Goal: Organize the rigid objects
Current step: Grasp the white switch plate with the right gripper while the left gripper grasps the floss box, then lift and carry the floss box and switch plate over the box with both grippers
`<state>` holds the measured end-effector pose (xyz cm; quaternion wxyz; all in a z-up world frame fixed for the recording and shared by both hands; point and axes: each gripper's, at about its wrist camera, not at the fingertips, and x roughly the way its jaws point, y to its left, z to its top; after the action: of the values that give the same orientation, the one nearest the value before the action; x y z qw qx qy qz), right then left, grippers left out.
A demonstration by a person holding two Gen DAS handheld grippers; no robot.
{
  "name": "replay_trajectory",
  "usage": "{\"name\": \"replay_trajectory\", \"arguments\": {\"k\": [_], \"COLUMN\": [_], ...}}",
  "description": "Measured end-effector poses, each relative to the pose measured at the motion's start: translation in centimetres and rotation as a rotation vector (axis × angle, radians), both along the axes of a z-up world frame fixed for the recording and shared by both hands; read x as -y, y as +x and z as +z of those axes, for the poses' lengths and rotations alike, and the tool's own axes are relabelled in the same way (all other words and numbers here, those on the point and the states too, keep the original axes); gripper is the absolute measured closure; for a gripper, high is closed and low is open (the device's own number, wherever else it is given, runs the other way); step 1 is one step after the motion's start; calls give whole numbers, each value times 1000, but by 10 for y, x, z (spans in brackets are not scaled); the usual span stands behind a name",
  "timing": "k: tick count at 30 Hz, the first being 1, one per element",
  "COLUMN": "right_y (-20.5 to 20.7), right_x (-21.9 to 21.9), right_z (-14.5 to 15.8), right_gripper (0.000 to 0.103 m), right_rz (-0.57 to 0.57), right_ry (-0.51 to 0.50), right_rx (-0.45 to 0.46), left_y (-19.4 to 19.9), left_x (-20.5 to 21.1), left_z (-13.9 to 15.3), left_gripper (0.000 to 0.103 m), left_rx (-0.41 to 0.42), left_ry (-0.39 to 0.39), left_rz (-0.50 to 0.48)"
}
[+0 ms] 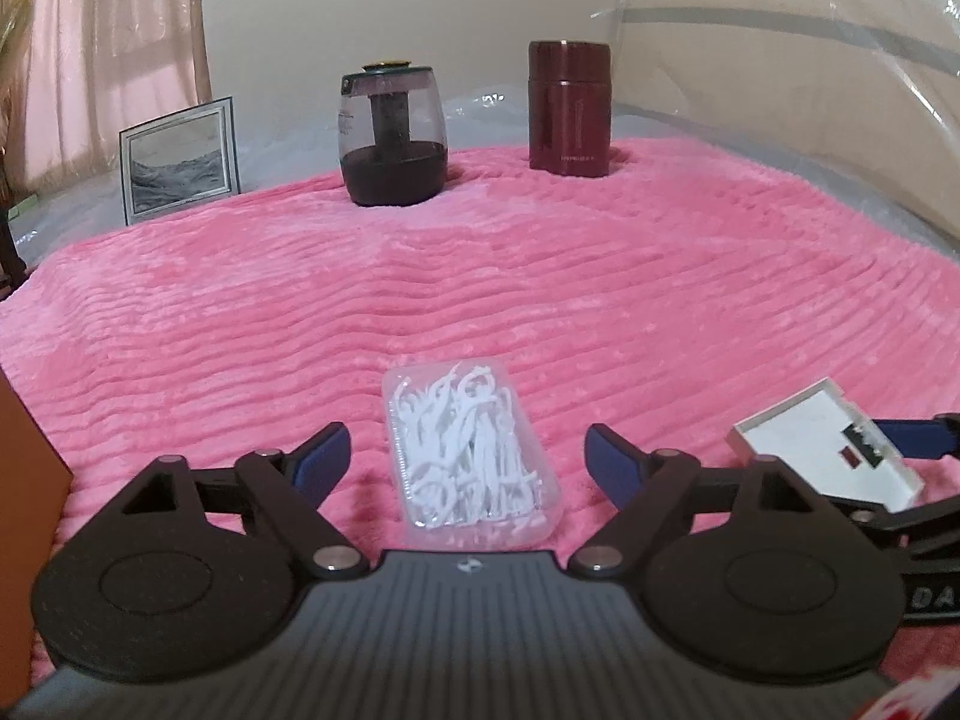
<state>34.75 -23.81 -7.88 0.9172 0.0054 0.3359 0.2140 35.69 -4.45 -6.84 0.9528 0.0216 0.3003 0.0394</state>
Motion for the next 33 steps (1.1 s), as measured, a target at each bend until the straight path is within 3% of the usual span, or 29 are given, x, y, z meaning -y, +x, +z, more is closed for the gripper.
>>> {"name": "replay_trajectory", "arguments": {"k": [6, 14, 23, 33], "right_y": [-2, -5, -24, -79], "right_x": [0, 0, 1, 10], "right_z": [0, 1, 14, 36], "right_gripper": [18, 18, 18, 18], "right_rz": [-4, -9, -44, -87], "right_ry": [-1, -8, -3, 44], "right_rx": [-1, -4, -17, -35], "left_y": [13, 9, -41, -114], "left_x": [-1, -4, -5, 0], "left_z": [-9, -9, 6, 25], "left_gripper": [31, 51, 52, 52], "left_rx": [-32, -51, -71, -78], "left_ry": [19, -8, -97, -115], "left_rz": [26, 20, -32, -85]}}
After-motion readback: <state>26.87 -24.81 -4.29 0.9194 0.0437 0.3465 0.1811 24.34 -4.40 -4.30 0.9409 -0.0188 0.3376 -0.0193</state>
